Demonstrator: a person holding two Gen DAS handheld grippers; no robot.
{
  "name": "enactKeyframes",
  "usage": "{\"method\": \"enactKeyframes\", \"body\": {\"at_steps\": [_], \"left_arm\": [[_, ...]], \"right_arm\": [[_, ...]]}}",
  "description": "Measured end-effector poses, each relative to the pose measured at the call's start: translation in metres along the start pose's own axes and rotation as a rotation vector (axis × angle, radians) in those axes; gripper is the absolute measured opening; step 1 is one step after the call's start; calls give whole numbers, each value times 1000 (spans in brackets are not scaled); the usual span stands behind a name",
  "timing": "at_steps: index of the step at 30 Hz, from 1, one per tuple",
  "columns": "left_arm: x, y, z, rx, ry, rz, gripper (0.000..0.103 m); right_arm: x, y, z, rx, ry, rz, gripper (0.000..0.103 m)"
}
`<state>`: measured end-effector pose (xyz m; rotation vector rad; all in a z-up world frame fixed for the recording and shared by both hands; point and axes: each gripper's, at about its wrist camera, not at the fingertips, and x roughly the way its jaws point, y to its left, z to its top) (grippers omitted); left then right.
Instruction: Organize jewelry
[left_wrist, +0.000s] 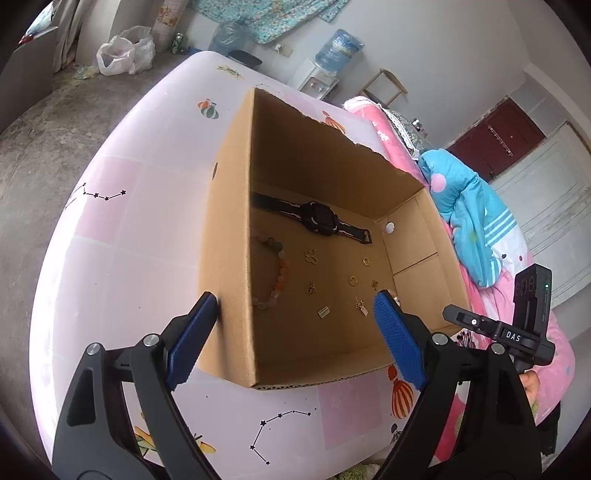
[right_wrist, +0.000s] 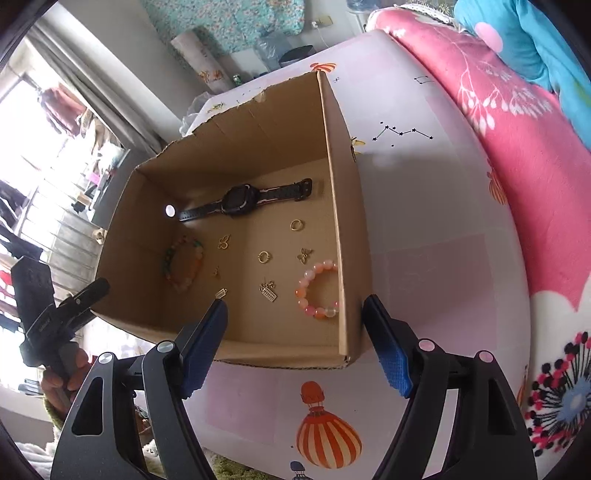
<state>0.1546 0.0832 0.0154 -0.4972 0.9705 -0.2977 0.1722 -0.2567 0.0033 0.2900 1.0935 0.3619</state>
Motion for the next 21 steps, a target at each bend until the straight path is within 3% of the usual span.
{"method": "enactKeyframes", "body": {"at_steps": [7,11,21], "left_arm": [[-1,-4,0,22,2,40,82],[-1,-7,-1,49,-8,90,83],[-9,-14,-22,39,12,76,83]], "right_arm": [[-11,3,-7,-2,-32,-21,74],[-16,2,-18,13,-15,24,74],[-27,-9,-34,45,-25,20,74]]}}
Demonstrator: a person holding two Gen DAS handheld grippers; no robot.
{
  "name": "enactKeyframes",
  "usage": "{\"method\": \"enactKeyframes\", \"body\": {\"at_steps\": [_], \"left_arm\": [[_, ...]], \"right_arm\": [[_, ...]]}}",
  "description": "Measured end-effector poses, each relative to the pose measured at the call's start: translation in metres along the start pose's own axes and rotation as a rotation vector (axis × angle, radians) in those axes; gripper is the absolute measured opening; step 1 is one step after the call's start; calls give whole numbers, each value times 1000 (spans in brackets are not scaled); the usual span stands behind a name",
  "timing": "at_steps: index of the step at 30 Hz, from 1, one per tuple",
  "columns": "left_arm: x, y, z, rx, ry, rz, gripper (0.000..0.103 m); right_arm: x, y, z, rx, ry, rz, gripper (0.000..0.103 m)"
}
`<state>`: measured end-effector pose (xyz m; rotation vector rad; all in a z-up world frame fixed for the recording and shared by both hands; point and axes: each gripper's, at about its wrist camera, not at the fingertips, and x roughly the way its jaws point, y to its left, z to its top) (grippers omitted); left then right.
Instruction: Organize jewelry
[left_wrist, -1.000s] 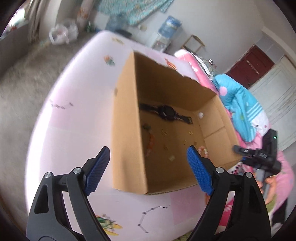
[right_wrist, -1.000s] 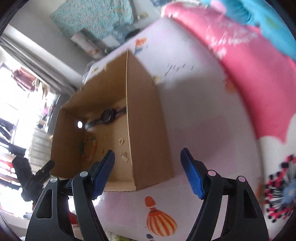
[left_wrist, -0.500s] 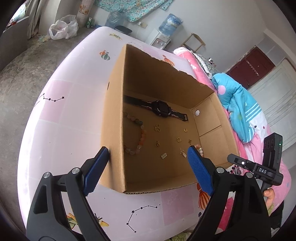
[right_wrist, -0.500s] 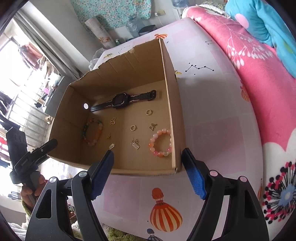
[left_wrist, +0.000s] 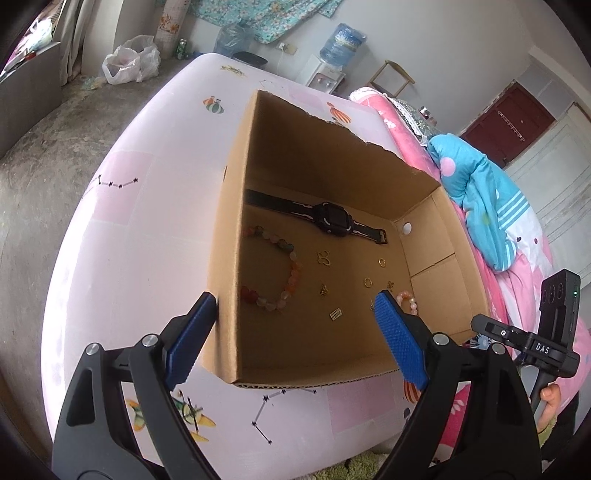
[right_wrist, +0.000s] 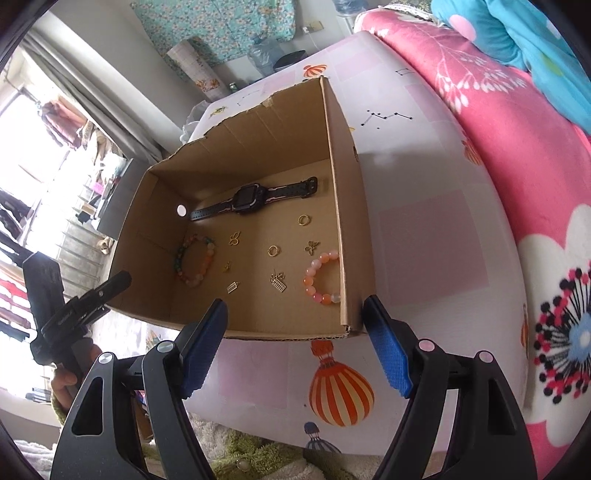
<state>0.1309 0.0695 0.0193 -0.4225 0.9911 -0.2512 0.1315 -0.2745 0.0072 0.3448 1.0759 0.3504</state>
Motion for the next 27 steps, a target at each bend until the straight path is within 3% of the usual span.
{"method": "enactKeyframes", "body": {"at_steps": [13,18,22,27], "left_arm": [[-20,-8,-40,12,-20,-23,83],[-44,-19,-48,64,-137,68,84],[-66,-35,-52,123,-229,142,88],[-86,-54,-50,164,-296,151,94]], "right_arm": [[-13,-7,-20,-11,-42,-35,74],[-23,-6,-29,-8,-86,-64,75],[-41,-1,-40,-34,-165,-162,77],[-62,11,-48,-73,-256,-238,84]]}}
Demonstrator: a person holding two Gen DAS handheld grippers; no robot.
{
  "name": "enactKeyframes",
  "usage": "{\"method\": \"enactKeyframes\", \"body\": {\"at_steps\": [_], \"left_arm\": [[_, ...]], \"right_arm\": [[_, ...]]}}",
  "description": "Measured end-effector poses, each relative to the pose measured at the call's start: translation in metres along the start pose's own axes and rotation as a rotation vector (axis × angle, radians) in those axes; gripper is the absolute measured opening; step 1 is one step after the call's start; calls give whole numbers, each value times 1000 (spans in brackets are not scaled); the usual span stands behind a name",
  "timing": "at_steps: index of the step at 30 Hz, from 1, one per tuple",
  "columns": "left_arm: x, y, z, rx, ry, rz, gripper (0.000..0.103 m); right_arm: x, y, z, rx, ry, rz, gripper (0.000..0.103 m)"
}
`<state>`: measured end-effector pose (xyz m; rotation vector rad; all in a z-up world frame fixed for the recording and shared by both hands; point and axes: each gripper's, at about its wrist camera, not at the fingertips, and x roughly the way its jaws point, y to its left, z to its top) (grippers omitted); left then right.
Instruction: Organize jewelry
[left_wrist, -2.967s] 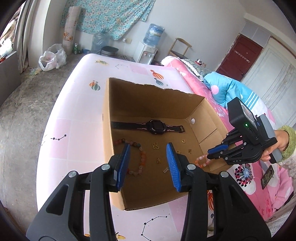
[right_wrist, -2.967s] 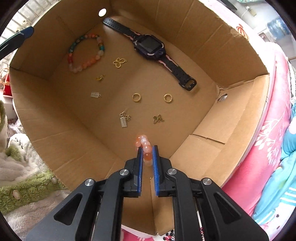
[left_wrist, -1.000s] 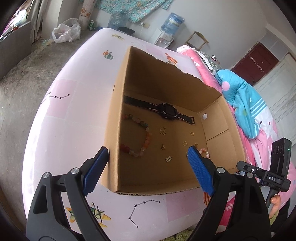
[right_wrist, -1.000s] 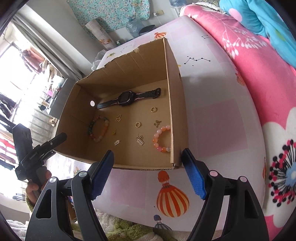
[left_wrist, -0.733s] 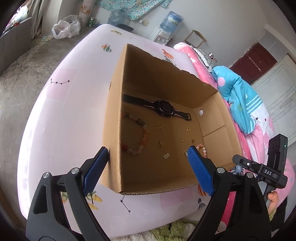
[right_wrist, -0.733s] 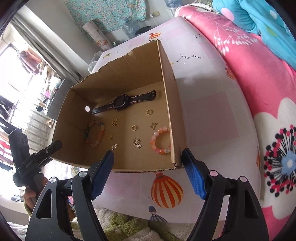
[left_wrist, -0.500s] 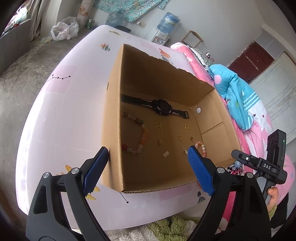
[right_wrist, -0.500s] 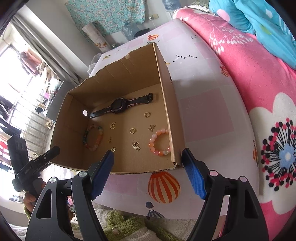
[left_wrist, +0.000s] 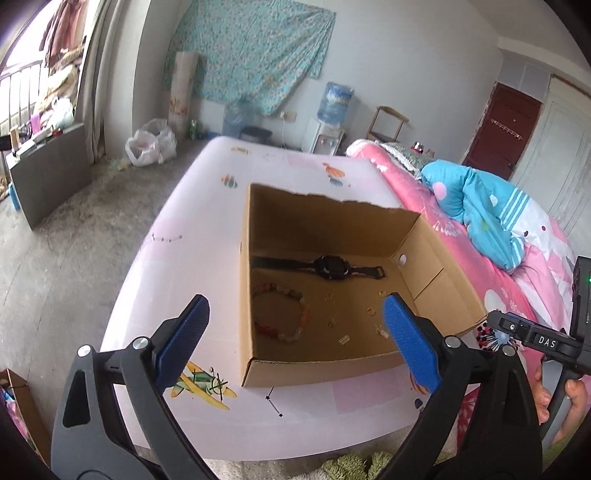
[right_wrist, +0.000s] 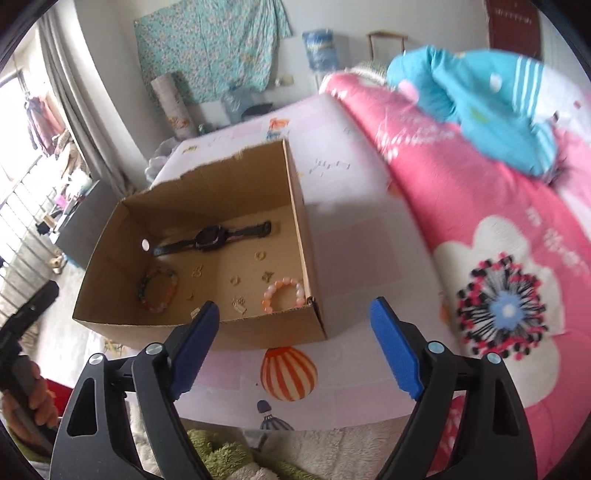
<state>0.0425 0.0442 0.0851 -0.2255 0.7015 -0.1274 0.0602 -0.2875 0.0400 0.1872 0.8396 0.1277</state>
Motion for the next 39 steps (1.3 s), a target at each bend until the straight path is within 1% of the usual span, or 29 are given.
{"method": "enactKeyframes", "body": {"at_steps": [2,7,9,12,13,16,18,20,22,23,26,27,29,31,33,36,39], "left_arm": [[-5,-7,4,11,-19,3,94],[-12,-25,8,46,-56,60,95],[-15,-33,9,61,-71,95,95],[-21,-46,9,113,-108,162,95],[-22,-50,9,127,-112,171,95],[-22,-59,9,140,-100,198,95],[-18,-63,9,138,-58,192,95],[-13,-65,8,137,-19,175,95],[-5,-68,3,129,38,183,95],[-1,-69,-1,126,57,191,95],[16,-71,-12,117,156,203,95],[23,-70,-15,105,203,215,95],[29,-68,-19,95,235,223,95],[32,-67,-22,90,250,233,95],[33,-67,-24,89,260,239,94],[32,-69,-27,102,269,252,95],[34,-68,-26,98,283,259,94]], "right_arm": [[-9,5,1,-16,-44,-17,88],[-27,19,3,-60,-129,-47,93],[-33,25,4,-88,-164,-62,94],[-43,33,5,-114,-216,-92,96],[-46,35,5,-117,-230,-99,96],[-55,40,5,-125,-274,-119,96],[-60,42,3,-135,-288,-139,96],[-60,40,0,-141,-273,-140,96],[-54,38,-2,-134,-233,-147,96],[-48,38,-4,-132,-202,-152,96],[-26,34,-7,-128,-95,-169,96],[-19,32,-7,-121,-62,-167,96],[-9,29,-7,-102,-14,-148,96],[-1,27,-5,-80,23,-130,96],[4,27,-5,-69,42,-115,96],[8,29,-4,-63,57,-109,96],[10,35,-5,-83,62,-111,96]]}}
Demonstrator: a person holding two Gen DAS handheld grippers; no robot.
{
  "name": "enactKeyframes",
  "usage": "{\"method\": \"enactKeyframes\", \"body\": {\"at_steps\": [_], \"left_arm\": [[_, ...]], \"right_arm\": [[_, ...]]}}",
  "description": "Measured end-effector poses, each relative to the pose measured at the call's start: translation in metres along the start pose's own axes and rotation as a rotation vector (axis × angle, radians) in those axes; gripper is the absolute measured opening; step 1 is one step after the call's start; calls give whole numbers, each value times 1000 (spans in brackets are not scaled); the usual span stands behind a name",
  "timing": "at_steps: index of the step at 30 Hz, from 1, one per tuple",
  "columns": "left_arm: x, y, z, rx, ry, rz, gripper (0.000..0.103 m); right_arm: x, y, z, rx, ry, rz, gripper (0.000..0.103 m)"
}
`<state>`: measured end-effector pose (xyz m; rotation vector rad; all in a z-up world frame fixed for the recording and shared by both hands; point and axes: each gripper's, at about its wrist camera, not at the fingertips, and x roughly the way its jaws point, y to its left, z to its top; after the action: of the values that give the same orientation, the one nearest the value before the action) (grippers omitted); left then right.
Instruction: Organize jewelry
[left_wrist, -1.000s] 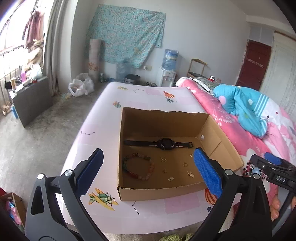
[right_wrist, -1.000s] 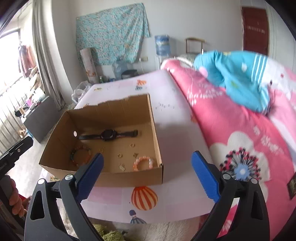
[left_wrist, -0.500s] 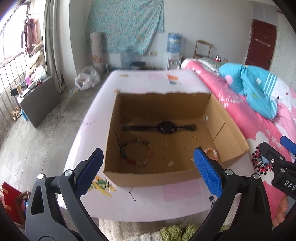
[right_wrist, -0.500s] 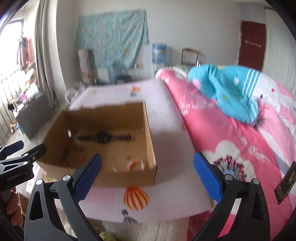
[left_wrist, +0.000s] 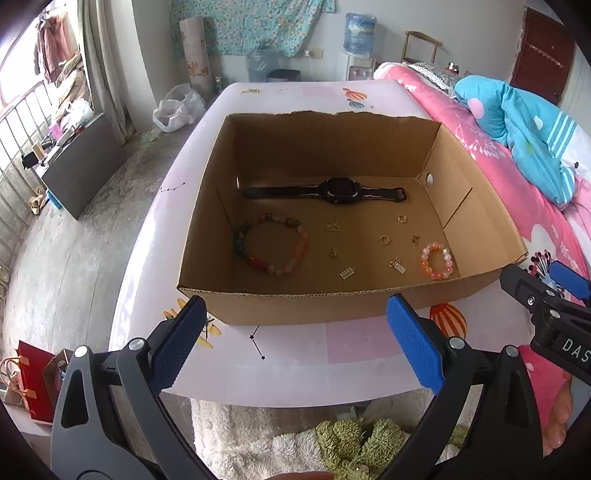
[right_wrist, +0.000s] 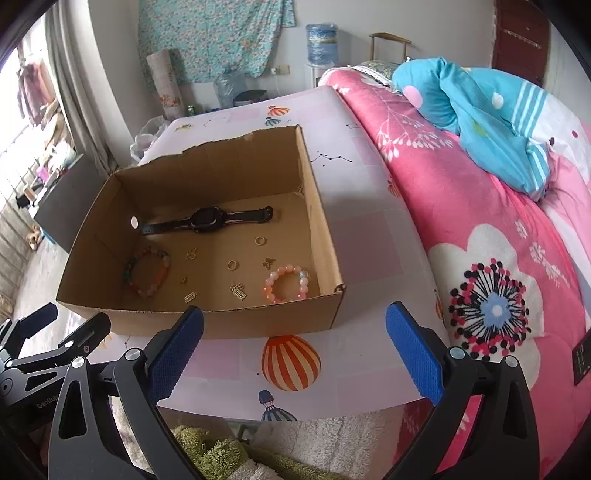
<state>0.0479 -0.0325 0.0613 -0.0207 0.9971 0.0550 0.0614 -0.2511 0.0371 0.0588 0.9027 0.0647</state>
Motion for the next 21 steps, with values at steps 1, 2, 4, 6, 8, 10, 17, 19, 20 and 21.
{"method": "enactKeyframes", "body": {"at_steps": [1,2,4,6,8,10,17,19,20,21], "left_arm": [[1,1,0,-4,4,4,95],[1,1,0,-8,6,5,95],[1,4,0,-21,11,3,94],[1,5,0,-28,14,1,94],[2,5,1,-33,15,2,94],[2,4,1,-31,14,6,94],[3,4,2,-29,18,13,94],[3,4,2,-31,17,14,95],[2,4,3,-33,16,15,94],[2,5,3,-34,16,15,94]], "right_arm": [[0,2,0,-7,1,-2,96],[0,3,0,-12,1,-2,96],[0,5,0,-19,2,-2,96],[0,5,0,-21,2,-3,96],[0,5,1,-19,4,-1,96],[0,6,0,-18,5,0,96],[1,11,-2,-30,11,1,96],[1,11,-2,-32,10,2,96],[0,12,-2,-34,9,2,96],[0,13,-2,-35,8,1,96]]}}
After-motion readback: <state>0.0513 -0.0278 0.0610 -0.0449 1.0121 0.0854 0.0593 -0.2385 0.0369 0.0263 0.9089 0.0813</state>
